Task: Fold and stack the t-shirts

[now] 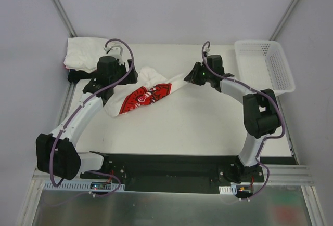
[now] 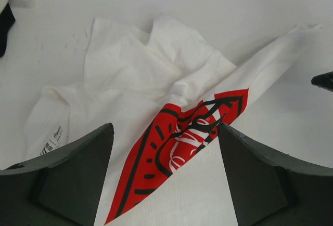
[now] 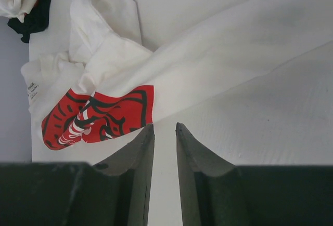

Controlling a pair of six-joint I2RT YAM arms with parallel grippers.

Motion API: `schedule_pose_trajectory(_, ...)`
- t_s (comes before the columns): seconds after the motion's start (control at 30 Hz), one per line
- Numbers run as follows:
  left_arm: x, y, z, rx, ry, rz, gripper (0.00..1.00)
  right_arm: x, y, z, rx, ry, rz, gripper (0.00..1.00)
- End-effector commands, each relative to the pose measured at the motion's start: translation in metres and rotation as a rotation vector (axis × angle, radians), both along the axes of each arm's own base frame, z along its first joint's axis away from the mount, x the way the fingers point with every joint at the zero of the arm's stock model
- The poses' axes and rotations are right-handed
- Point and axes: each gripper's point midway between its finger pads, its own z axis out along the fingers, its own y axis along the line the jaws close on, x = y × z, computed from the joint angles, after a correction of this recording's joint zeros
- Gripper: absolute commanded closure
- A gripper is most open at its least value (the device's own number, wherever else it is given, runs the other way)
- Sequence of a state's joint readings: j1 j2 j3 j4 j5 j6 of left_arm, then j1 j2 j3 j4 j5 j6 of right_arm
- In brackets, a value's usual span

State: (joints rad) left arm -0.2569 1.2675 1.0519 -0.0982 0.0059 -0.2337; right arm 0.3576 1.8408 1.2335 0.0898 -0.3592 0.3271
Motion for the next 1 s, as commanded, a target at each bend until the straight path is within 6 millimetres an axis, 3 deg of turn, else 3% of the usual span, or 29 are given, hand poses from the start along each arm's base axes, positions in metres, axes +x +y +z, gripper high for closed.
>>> schedule_pose_trajectory(0.0,-0.002,-0.008,-0.015,-0.032,0.036,0.004,0.19,0.020,0.000,0.029,0.069,-0.084,-0.016,0.73)
schedule_pose_trajectory(0.3,0.000,-0.016,-0.062,-0.048,0.204,0.028,0.16,0.025,-0.006,0.047,0.086,-0.123,-0.029,0.72)
schedule_pose_trajectory(0.47,-0.022,-0.020,-0.084,-0.076,0.308,0.064,0.16,0.029,-0.014,0.047,0.085,-0.125,-0.046,0.71)
schedule_pose_trajectory(0.7,-0.060,-0.010,-0.111,-0.014,0.409,0.142,0.16,0.031,-0.020,0.048,0.092,-0.126,-0.057,0.71)
schedule_pose_trajectory(0.97,-0.087,0.026,-0.126,0.059,0.421,0.328,0.19,0.035,-0.034,0.048,0.115,-0.123,-0.082,0.71)
